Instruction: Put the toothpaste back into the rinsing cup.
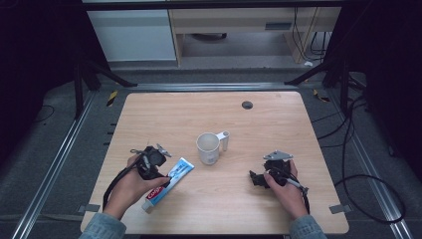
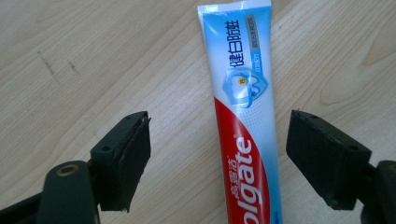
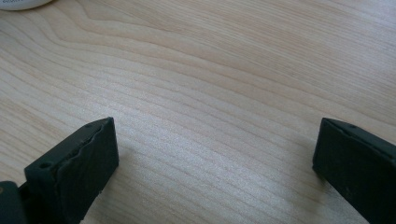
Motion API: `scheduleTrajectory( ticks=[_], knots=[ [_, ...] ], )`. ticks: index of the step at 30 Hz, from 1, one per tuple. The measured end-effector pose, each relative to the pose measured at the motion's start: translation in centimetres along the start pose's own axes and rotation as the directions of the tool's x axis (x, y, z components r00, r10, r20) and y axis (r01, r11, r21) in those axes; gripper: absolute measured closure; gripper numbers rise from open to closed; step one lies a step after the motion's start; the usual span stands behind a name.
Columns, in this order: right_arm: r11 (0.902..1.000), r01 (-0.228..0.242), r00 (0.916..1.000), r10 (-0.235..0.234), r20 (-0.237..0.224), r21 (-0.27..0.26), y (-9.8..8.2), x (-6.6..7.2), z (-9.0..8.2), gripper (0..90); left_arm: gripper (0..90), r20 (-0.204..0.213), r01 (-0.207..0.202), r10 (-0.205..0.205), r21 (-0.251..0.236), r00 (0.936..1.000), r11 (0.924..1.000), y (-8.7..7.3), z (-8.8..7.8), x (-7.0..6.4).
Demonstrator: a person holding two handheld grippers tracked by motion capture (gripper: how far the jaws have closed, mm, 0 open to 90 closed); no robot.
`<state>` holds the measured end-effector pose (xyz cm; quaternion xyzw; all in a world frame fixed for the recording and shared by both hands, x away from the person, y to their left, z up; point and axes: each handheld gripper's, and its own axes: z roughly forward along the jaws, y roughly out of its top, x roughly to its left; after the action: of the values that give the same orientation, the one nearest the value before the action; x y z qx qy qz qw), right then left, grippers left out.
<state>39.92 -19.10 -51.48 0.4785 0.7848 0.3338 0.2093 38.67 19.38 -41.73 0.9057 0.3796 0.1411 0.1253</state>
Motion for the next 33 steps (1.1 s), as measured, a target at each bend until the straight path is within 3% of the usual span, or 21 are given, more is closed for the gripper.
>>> scheduleTrajectory(
  ticks=[2, 7, 8, 13, 14, 20, 23, 24, 29, 33],
  knots=[
    [1.0, -0.002, 1.0, 0.002, 0.001, 0.001, 0.0, 0.0, 0.0, 0.5, 23.1, 0.029, -0.037, 0.036, 0.058, 0.9989, 0.9976, 1.4, 1.0, -0.6],
    [1.0, 0.001, 1.0, -0.001, -0.003, 0.0, 0.0, 0.0, 0.0, 0.5, 26.0, 0.082, -0.051, 0.042, 0.117, 0.9957, 0.9918, 2.8, 2.2, -1.0],
    [1.0, -0.001, 1.0, 0.001, -0.003, 0.0, 0.0, 0.0, 0.0, 0.5, 27.1, 0.085, -0.054, 0.042, 0.144, 0.9955, 0.9881, 3.1, 2.8, -1.0],
    [1.0, 0.002, 1.0, -0.002, -0.002, 0.0, 0.0, 0.0, 0.0, 0.5, 28.7, 0.076, -0.048, 0.034, 0.192, 0.9965, 0.9802, 3.6, 3.4, -0.9],
    [1.0, 0.002, 1.0, -0.002, -0.003, 0.0, 0.0, 0.0, 0.0, 0.5, 28.7, 0.069, -0.054, 0.04, 0.213, 0.9968, 0.9755, 3.7, 3.7, -0.8],
    [1.0, -0.002, 1.0, 0.002, -0.002, 0.0, 0.0, 0.0, 0.0, 0.5, 29.0, 0.09, -0.034, 0.012, 0.25, 0.9959, 0.9676, 3.5, 4.8, -0.2],
    [1.0, -0.003, 1.0, 0.003, -0.003, 0.001, 0.0, 0.0, 0.0, 0.5, 29.7, 0.101, -0.011, -0.015, 0.253, 0.9948, 0.9675, 3.4, 5.1, 0.1],
    [1.0, 0.0, 1.0, 0.0, -0.003, 0.0, 0.0, 0.0, 0.0, 0.5, 31.1, 0.116, 0.002, -0.031, 0.241, 0.9927, 0.9705, 3.6, 5.1, 0.0],
    [1.0, 0.002, 1.0, -0.002, -0.002, 0.0, 0.0, 0.0, 0.0, 0.5, 32.3, 0.104, -0.039, 0.012, 0.259, 0.9945, 0.9651, 4.1, 5.5, -1.1],
    [1.0, 0.0, 1.0, 0.0, -0.002, 0.0, 0.0, 0.0, 0.0, 0.5, 35.1, 0.113, -0.013, -0.019, 0.278, 0.9934, 0.9604, 4.2, 6.1, -0.6]
  ],
)
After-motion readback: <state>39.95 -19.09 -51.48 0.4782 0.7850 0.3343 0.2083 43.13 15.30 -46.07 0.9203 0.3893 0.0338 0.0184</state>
